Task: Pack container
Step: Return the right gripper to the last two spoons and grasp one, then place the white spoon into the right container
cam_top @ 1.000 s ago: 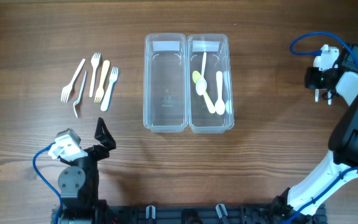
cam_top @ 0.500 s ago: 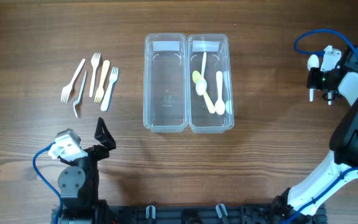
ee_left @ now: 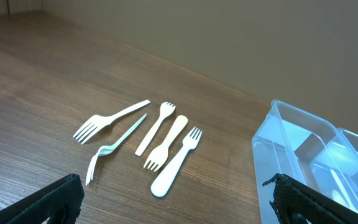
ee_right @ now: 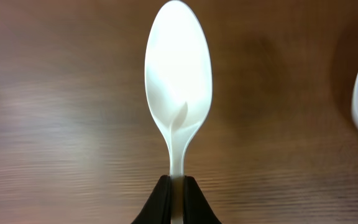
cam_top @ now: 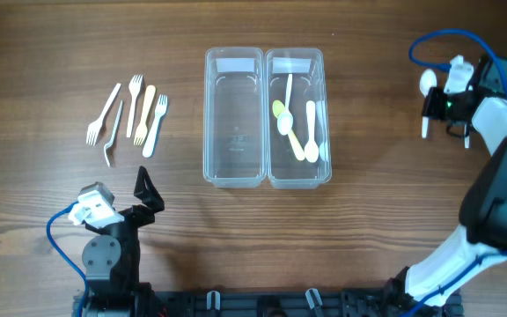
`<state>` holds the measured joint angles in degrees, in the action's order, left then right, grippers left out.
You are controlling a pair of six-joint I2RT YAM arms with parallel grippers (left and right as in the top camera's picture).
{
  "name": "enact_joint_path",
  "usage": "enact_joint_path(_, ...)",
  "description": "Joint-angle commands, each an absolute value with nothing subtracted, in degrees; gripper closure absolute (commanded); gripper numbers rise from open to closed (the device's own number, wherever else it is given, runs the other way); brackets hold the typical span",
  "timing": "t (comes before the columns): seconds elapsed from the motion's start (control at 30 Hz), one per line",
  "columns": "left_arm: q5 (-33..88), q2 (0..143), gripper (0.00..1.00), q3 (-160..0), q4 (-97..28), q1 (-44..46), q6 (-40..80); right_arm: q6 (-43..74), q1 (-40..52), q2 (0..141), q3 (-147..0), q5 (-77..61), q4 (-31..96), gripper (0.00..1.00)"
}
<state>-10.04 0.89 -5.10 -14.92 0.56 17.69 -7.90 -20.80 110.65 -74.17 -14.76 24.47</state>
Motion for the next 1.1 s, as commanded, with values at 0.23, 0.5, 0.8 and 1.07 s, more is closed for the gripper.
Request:
enact_joint_path(0.23, -10.6, 0.6, 0.00, -4.7, -14.7, 0.1, 16.8, -2.0, -5.1, 92.6, -74.1, -24.1, 35.7, 0.95)
enact_joint_path(0.5, -10.6, 0.6, 0.00, -4.7, -14.7, 0.1, 16.8, 1.4, 9.7, 93.4, -71.6, -23.9, 32.5, 0.96)
enact_joint_path(0.8, -10.6, 0.6, 0.00, -4.7, -14.7, 0.1, 16.8, 5.1, 14.6, 93.4, -71.6, -20.8, 32.1, 0.48)
enact_joint_path(1.07, -10.6, 0.6, 0.00, -4.7, -14.7, 0.1, 16.7, 4.6, 11.4, 92.6, -71.6, -12.6, 33.1, 0.36)
